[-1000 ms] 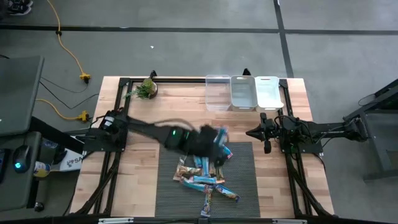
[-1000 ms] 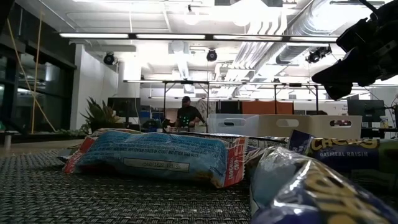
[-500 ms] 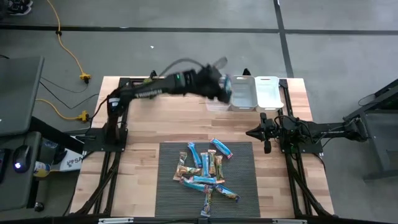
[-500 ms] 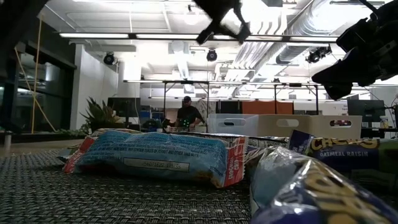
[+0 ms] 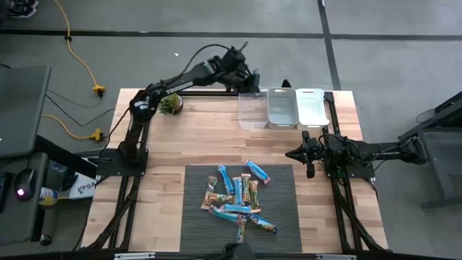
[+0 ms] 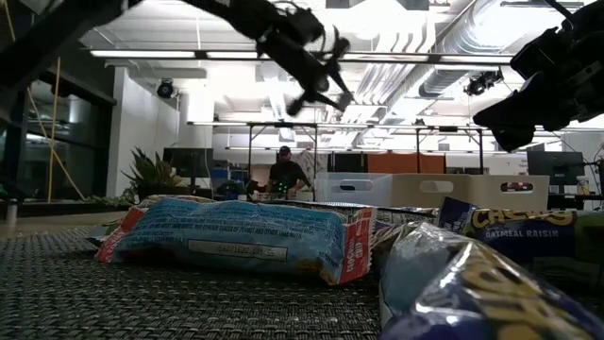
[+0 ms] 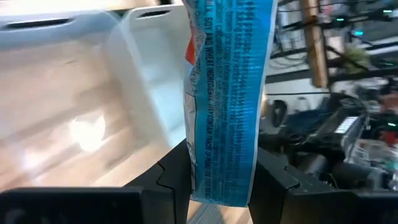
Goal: Pick and place Granola Bars by type
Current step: Put the red granola bar into the transparent bin
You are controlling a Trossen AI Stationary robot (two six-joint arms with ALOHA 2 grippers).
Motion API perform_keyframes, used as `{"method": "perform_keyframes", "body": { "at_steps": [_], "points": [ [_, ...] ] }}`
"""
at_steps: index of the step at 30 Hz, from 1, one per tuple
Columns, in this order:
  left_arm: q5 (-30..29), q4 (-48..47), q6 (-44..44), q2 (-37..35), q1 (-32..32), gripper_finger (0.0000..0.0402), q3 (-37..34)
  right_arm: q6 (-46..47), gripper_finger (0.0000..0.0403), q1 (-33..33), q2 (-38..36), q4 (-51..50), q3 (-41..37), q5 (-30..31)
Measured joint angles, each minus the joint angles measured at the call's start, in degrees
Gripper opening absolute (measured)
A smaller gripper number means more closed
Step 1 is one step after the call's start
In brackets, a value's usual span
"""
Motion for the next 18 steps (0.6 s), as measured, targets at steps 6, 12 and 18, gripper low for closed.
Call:
{"method": "perform_keyframes", "body": {
  "at_steps": [6, 12, 18],
  "points": [
    [-1.52, -0.78, -2.07, 4.87, -0.44, 0.0116, -0.04, -0.02, 0.0000, -0.02, 0.03, 0.09, 0.00, -0.06],
    [-4.90, -1.43, -2.91, 8.11, -1.30, 0.0117, -0.04, 0.00, 0.0000, 0.00, 0.04, 0.12, 0.00, -0.05],
    [-10.32, -7.91, -2.69, 9.37, -1.60, 0.0117, -0.06, 0.00, 0.0000, -0.02, 0.07, 0.14, 0.00, -0.05]
  ]
}}
